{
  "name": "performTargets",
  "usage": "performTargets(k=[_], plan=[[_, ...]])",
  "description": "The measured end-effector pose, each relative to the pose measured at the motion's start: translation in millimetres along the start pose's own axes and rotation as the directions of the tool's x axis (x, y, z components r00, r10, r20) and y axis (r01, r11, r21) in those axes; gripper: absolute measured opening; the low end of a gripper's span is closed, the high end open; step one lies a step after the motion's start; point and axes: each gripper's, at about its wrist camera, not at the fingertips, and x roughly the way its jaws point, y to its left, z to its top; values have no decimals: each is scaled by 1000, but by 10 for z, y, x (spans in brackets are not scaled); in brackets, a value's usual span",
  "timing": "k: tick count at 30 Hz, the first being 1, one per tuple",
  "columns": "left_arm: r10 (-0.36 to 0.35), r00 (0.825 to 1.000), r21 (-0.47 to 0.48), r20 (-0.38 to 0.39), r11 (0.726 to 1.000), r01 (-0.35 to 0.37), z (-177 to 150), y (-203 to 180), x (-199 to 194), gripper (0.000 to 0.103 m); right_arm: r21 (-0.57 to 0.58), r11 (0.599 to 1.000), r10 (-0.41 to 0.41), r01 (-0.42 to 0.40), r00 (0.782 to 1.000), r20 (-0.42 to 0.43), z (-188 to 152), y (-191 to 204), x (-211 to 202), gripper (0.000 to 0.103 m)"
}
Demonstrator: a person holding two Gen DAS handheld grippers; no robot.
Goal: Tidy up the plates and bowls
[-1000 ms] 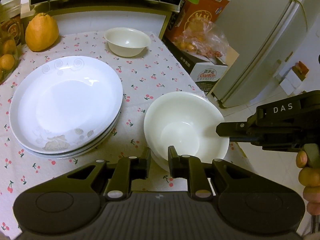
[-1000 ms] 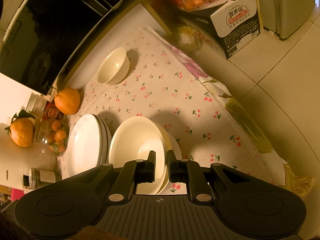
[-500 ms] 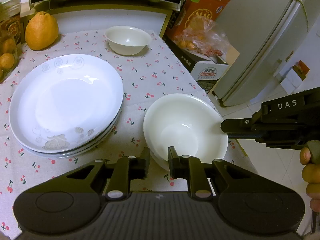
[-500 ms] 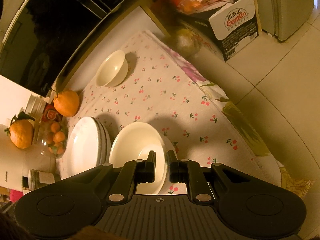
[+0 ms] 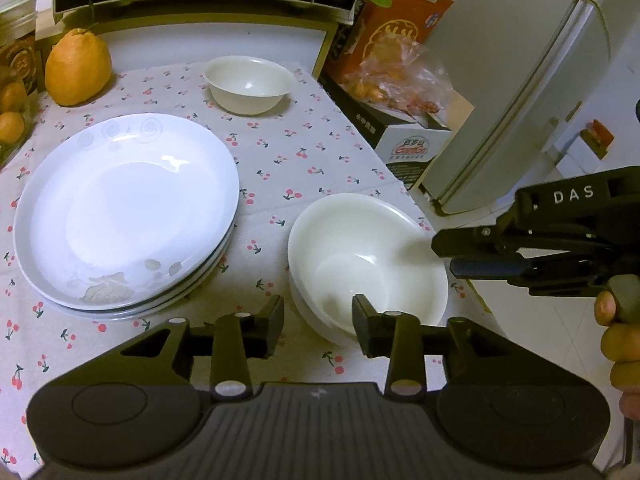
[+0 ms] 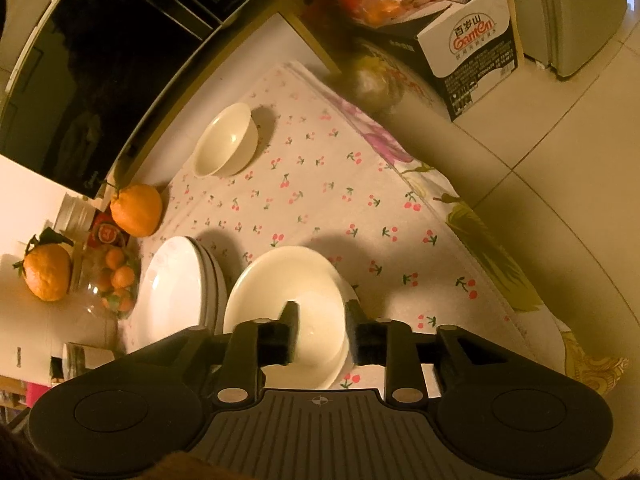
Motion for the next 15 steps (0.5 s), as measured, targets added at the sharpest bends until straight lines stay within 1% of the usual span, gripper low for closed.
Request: performTargets(k=[1,2,4,6,8,10,11,13,15], plan=[[-1,1000,1,1,1000,1,-1,-2,-5,41,1,1000,2,-2,1000,1,5,-1,-1,39],[-4,1000,2,2,1000,4,2,-5,-9,45,3,1000,5,-5,1000,3,8,-1,-7,42],[-9,1000,4,5,1000,9,2,-9,-18,52,8,1000,16,-16,1000,7,14,-4,-17,55],[-12,1000,8,10,1000,12,9,-16,-26,58,10,1000,25,-25,1000,12,23,-5,-30,60],[-12,1000,14,18,1000,12,17,-23,-41,68,9,999,31,-32,999,16,32,2,-41,65],[-11,1000,18,26,1000,10,29,-27,-52,75,10,999,38,-38,999,19,46,5,-49,72],[-9,1000,19,29,1000,8,36,-28,-60,79,10,999,39,-39,999,20,55,7,-53,73],[2,999,21,40,1000,-2,46,-32,-87,86,12,999,40,-40,999,23,76,7,-63,79],[9,999,20,49,1000,-10,57,-28,-106,90,11,999,46,-46,998,30,96,5,-79,81]])
